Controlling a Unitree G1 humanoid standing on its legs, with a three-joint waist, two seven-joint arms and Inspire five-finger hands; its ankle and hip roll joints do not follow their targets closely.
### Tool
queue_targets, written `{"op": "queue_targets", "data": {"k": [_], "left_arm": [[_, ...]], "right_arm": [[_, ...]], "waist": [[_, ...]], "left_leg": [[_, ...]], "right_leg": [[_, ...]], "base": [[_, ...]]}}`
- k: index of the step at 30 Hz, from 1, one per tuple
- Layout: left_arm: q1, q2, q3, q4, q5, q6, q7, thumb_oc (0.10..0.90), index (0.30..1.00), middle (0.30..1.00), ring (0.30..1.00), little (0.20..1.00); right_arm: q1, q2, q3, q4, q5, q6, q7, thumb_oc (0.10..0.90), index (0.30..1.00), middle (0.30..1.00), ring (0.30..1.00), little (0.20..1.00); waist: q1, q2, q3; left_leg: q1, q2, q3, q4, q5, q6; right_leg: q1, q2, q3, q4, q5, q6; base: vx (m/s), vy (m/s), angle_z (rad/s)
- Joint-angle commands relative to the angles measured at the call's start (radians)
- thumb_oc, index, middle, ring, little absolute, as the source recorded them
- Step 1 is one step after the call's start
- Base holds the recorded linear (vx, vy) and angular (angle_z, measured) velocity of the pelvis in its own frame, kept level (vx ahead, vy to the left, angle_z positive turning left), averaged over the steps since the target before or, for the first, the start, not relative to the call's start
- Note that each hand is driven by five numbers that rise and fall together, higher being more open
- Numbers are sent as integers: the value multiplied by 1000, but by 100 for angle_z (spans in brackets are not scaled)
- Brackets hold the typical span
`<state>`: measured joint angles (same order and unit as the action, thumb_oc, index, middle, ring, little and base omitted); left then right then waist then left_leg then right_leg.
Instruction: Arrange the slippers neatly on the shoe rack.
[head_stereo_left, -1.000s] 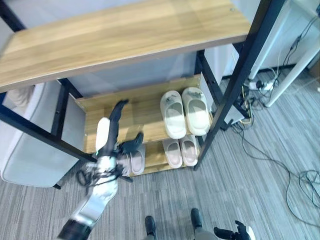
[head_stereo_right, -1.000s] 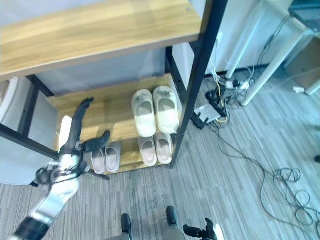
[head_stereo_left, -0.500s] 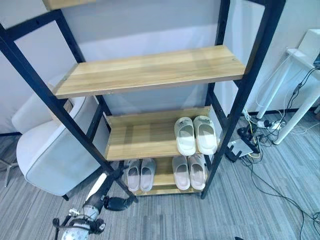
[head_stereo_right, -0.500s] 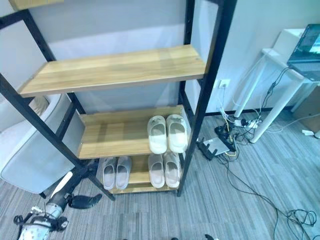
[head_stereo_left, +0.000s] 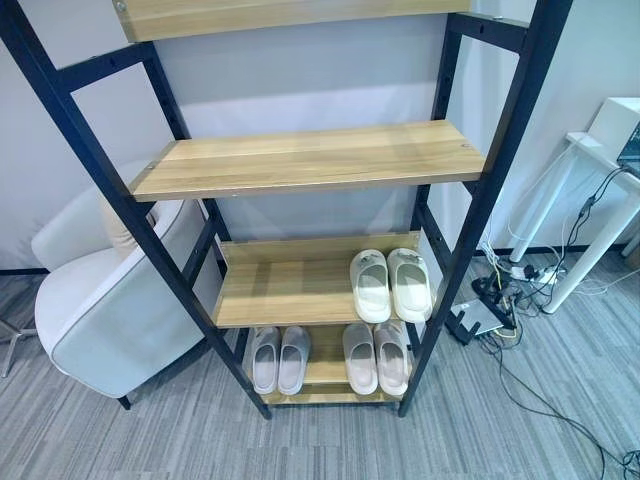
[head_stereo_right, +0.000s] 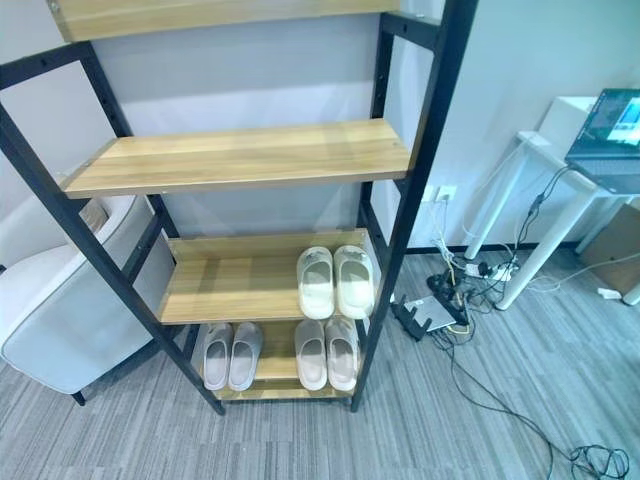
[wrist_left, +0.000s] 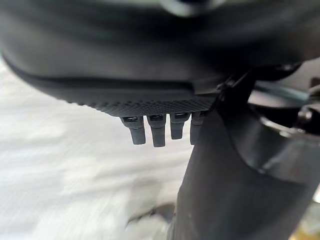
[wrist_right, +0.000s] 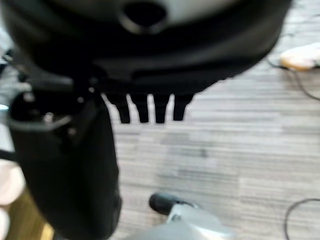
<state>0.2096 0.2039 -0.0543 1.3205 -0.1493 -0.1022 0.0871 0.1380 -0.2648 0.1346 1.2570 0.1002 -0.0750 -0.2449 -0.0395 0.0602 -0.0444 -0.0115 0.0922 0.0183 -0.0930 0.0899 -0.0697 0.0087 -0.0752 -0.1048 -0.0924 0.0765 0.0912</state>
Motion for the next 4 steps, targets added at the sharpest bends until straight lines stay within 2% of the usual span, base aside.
{"op": "queue_targets", "data": {"k": [1,4], "left_arm": [[-105,47,125,38,-119,8,11,800,900,900,900,900],[-112,31,113,29,-123,6,4,800,900,900,900,900]], "right_arm": [[-85,12,-15,64,40,3,6,800,900,900,900,900],[-90,22,-13,66,60,2,15,800,900,900,900,900]], "waist": [[9,-68,-1],[12,-70,-1]], "left_leg": [[33,-64,20,6,-86,13],[35,-66,18,6,-86,14]], "right_leg": [[-7,-3,4,5,-57,32],[-7,-5,5,5,-55,32]], "base": [[20,0,-4],[1,1,-1]]}}
